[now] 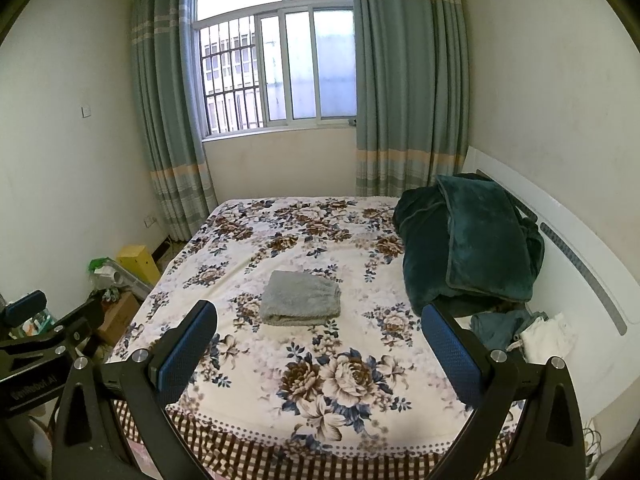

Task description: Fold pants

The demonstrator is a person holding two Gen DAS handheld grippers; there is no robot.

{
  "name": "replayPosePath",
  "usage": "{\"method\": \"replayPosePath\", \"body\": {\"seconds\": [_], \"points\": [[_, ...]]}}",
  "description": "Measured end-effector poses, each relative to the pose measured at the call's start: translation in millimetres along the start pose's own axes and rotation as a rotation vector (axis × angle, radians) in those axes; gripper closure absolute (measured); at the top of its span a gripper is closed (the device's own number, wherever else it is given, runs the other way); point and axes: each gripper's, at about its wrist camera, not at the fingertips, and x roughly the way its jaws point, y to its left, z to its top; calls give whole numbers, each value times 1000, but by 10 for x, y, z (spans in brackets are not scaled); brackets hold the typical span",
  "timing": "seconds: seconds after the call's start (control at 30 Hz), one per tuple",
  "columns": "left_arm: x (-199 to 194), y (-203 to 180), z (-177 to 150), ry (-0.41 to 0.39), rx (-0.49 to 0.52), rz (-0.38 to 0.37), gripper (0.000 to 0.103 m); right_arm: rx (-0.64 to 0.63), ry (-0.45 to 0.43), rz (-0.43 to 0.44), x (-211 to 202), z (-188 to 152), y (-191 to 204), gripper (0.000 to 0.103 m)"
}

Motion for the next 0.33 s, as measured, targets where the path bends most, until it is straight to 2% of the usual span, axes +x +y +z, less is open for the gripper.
{"method": "replayPosePath", "body": {"seconds": [0.33], "points": [[-14, -12, 34, -5, -4, -1, 0, 0, 0, -1, -3, -15, 10, 0]]}}
